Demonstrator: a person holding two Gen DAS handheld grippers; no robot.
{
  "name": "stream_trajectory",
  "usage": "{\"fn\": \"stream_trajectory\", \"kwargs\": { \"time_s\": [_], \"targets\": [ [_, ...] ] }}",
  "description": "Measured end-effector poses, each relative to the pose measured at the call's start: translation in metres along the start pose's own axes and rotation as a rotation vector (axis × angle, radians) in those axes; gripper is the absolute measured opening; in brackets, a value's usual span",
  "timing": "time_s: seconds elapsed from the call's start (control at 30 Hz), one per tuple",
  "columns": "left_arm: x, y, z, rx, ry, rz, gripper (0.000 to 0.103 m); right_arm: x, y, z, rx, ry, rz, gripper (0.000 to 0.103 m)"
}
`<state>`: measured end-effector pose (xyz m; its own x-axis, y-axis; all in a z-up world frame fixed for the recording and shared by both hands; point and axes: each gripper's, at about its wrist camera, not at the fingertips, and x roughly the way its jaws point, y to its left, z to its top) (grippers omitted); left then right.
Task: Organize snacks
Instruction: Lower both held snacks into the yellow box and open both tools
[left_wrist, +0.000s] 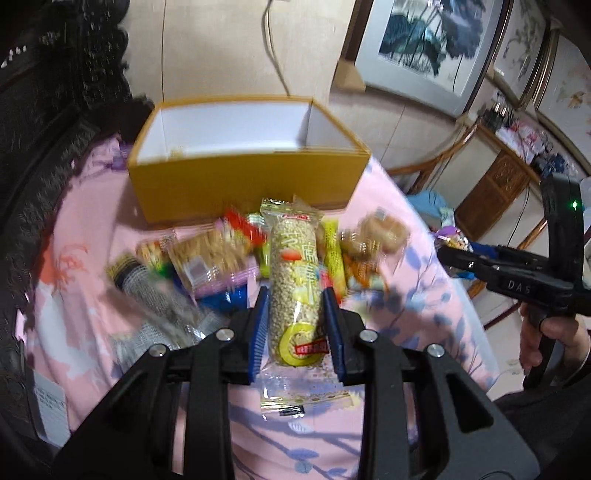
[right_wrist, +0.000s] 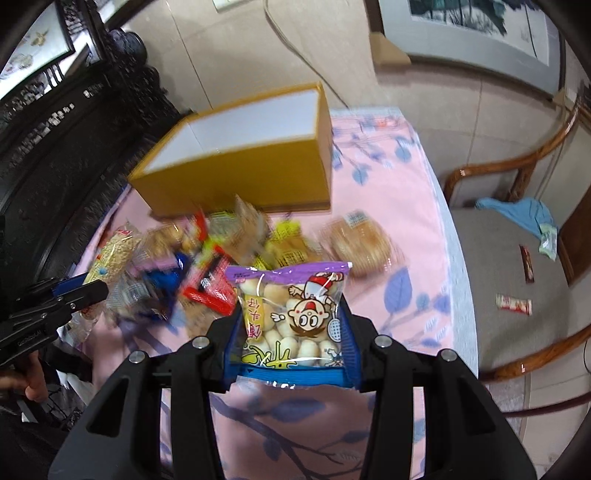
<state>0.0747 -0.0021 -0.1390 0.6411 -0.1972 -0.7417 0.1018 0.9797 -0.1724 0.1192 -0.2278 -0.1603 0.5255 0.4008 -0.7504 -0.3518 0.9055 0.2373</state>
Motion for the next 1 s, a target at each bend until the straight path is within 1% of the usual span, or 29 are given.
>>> {"fn": "stream_trajectory", "kwargs": {
  "time_s": [0.1, 0.2, 0.33, 0.43, 0.5, 0.57, 0.63, 0.67, 0.7, 0.73, 0.77, 0.8, 0.83, 0.87, 0.9, 0.93, 1.0],
  "targets": [
    [-0.013, 0.004, 0.025, 0.0, -0.065, 0.0, 0.029, -0.01, 0.012, 0.027, -0.032, -0.067, 0.022, 0.045],
    [-0.023, 0.009, 0.063, 0.007, -0.147, 0.002, 0.029, -0.018, 0.024, 0.059, -0.075, -0.14, 0.041, 0.045],
    [-0.024, 0.019, 0.11, 0.016, -0.223, 0.018, 0.029, -0.018, 0.039, 0.106, -0.131, -0.227, 0.057, 0.045],
    [-0.017, 0.029, 0.149, 0.023, -0.266, 0.027, 0.029, -0.01, 0.045, 0.147, -0.159, -0.28, 0.069, 0.045],
    [-0.008, 0.035, 0.172, 0.029, -0.282, 0.039, 0.029, -0.002, 0.049, 0.175, -0.174, -0.309, 0.072, 0.045],
    [0.004, 0.041, 0.197, 0.04, -0.297, 0.057, 0.029, 0.004, 0.052, 0.196, -0.194, -0.331, 0.069, 0.045],
    [0.016, 0.048, 0.215, 0.033, -0.302, 0.063, 0.029, 0.015, 0.056, 0.219, -0.216, -0.338, 0.078, 0.046],
    [0.023, 0.051, 0.223, 0.028, -0.292, 0.065, 0.03, 0.023, 0.058, 0.226, -0.229, -0.324, 0.092, 0.048],
    [0.031, 0.054, 0.23, 0.019, -0.274, 0.076, 0.044, 0.034, 0.063, 0.234, -0.248, -0.294, 0.084, 0.06],
    [0.038, 0.058, 0.238, -0.008, -0.25, 0.126, 0.081, 0.04, 0.065, 0.238, -0.255, -0.281, 0.045, 0.068],
    [0.036, 0.061, 0.24, -0.03, -0.258, 0.171, 0.093, 0.043, 0.067, 0.241, -0.254, -0.287, -0.005, 0.076],
    [0.031, 0.062, 0.239, -0.057, -0.286, 0.221, 0.101, 0.04, 0.065, 0.24, -0.248, -0.315, -0.049, 0.086],
    [0.025, 0.063, 0.236, -0.075, -0.327, 0.237, 0.101, 0.035, 0.062, 0.236, -0.247, -0.349, -0.062, 0.095],
    [0.02, 0.064, 0.232, -0.079, -0.339, 0.225, 0.101, 0.029, 0.059, 0.229, -0.247, -0.39, -0.063, 0.102],
    [0.017, 0.065, 0.226, -0.083, -0.335, 0.212, 0.101, 0.027, 0.054, 0.223, -0.248, -0.406, -0.062, 0.102],
    [0.015, 0.067, 0.219, -0.095, -0.328, 0.211, 0.101, 0.027, 0.049, 0.215, -0.251, -0.399, -0.067, 0.102],
    [0.014, 0.073, 0.204, -0.126, -0.303, 0.224, 0.101, 0.029, 0.034, 0.2, -0.233, -0.353, -0.099, 0.102]
  ]
}}
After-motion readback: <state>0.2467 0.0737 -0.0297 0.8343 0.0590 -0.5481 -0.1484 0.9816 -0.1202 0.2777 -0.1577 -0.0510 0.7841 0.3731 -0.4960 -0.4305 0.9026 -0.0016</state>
